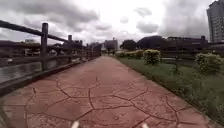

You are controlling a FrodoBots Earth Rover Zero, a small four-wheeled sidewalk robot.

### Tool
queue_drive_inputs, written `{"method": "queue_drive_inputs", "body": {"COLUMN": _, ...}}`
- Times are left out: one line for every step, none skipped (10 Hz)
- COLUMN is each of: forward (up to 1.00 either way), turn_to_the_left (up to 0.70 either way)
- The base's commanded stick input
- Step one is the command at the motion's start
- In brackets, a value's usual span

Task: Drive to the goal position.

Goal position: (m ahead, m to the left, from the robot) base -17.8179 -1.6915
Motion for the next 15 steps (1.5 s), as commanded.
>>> {"method": "queue_drive_inputs", "body": {"forward": 0.7, "turn_to_the_left": 0.0}}
{"method": "queue_drive_inputs", "body": {"forward": 0.7, "turn_to_the_left": 0.0}}
{"method": "queue_drive_inputs", "body": {"forward": 0.7, "turn_to_the_left": 0.0}}
{"method": "queue_drive_inputs", "body": {"forward": 0.7, "turn_to_the_left": 0.0}}
{"method": "queue_drive_inputs", "body": {"forward": 0.7, "turn_to_the_left": 0.0}}
{"method": "queue_drive_inputs", "body": {"forward": 0.7, "turn_to_the_left": 0.0}}
{"method": "queue_drive_inputs", "body": {"forward": 0.7, "turn_to_the_left": 0.0}}
{"method": "queue_drive_inputs", "body": {"forward": 0.7, "turn_to_the_left": 0.0}}
{"method": "queue_drive_inputs", "body": {"forward": 0.7, "turn_to_the_left": 0.0}}
{"method": "queue_drive_inputs", "body": {"forward": 0.7, "turn_to_the_left": 0.0}}
{"method": "queue_drive_inputs", "body": {"forward": 0.7, "turn_to_the_left": 0.0}}
{"method": "queue_drive_inputs", "body": {"forward": 0.7, "turn_to_the_left": 0.0}}
{"method": "queue_drive_inputs", "body": {"forward": 0.7, "turn_to_the_left": 0.0}}
{"method": "queue_drive_inputs", "body": {"forward": 0.7, "turn_to_the_left": 0.0}}
{"method": "queue_drive_inputs", "body": {"forward": 0.7, "turn_to_the_left": 0.0}}
